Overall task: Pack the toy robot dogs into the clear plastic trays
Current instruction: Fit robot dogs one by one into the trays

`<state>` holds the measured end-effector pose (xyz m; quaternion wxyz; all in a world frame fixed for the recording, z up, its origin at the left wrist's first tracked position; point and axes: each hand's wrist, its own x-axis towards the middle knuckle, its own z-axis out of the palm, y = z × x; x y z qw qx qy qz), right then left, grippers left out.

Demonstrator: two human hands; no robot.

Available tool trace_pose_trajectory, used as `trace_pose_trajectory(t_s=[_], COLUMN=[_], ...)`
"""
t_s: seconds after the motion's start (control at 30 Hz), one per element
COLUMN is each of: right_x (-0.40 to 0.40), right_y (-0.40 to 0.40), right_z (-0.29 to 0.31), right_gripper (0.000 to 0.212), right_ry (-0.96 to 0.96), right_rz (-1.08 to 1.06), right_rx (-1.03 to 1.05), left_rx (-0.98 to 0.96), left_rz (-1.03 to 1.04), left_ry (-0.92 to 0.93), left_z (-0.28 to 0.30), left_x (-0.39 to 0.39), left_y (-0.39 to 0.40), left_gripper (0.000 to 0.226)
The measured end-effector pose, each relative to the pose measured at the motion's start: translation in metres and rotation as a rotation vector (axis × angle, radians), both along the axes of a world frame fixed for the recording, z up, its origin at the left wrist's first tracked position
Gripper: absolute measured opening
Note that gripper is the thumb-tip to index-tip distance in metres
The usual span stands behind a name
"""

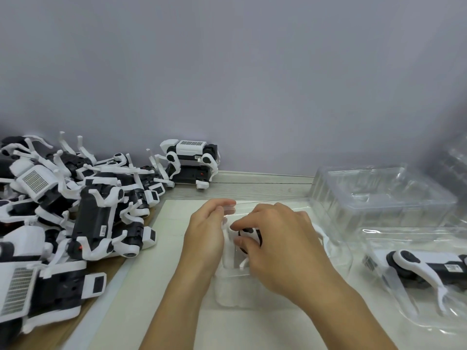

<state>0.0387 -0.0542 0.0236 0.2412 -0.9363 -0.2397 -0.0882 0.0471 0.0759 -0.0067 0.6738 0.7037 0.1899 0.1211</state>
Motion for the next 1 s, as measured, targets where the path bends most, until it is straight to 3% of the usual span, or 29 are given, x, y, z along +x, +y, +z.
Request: trace_pose_trajectory(t_s=[0.27,0.43,0.53,0.7,1.0], right_x=[-0.001,0.005,0.012,0.024,0.027], right_y=[0.000,-0.017,-0.035,-0.056,-0.045], right_z=[0.003,0.011,0.014,0.009,-0.002], right_gripper=[0.015,0.022,0.027,0.010,0.018], right_ry=[-0.005,0.189,0.210,0.228,0.147], right_rz=[-0.001,0.058,-0.032,-0.182,-0.261], right_rx=[0.016,0.133,0.161,0.138,0.170], left_rx=[0.040,0.024,0.031,0.039,0.049], left_rz=[-0.004,0.001,-0.010,-0.030,-0.011], left_ry=[-0.018,-0.005,-0.005,-0.013,0.026], left_z=[0.002,0.001,0.002,0.004,0.002], left_x=[-0.001,-0.002,-0.002,-0.001,-0.001], left_y=[-0.001,0.002,0.002,0.000,0.003], left_gripper=[0.039,0.039,0.039,0.039,0.033])
